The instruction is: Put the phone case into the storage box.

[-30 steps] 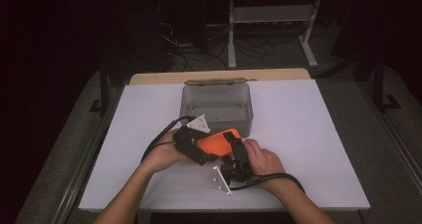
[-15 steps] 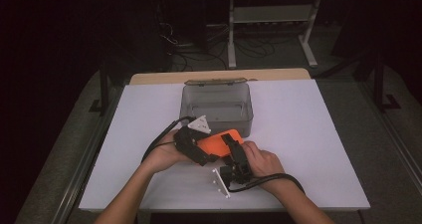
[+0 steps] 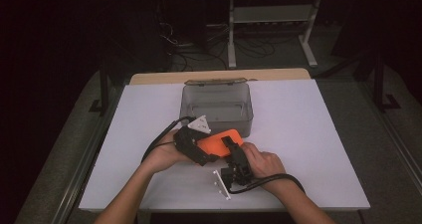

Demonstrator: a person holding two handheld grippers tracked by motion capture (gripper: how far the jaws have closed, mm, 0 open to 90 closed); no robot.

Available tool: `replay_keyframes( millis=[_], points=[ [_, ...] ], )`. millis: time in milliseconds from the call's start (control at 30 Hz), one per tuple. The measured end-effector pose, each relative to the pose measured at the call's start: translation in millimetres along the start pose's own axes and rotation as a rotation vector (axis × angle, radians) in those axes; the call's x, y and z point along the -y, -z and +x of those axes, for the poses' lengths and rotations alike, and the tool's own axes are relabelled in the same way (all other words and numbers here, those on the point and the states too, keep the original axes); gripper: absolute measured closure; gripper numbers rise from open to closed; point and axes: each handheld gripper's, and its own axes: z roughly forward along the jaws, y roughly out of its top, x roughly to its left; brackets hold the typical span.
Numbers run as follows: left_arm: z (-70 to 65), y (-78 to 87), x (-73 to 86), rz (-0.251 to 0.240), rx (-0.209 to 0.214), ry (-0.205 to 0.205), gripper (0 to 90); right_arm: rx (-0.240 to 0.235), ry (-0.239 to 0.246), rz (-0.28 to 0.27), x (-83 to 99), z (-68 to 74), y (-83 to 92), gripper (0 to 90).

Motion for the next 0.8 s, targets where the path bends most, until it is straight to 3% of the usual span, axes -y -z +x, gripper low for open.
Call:
replay_keyframes(
  millis=[800],
  points=[
    [-0.1, 0.1, -0.2, 0.006, 0.001, 0.001, 16.2, 0.014, 0.048, 0.012, -0.2, 3.9, 0.3, 49.2]
  ],
)
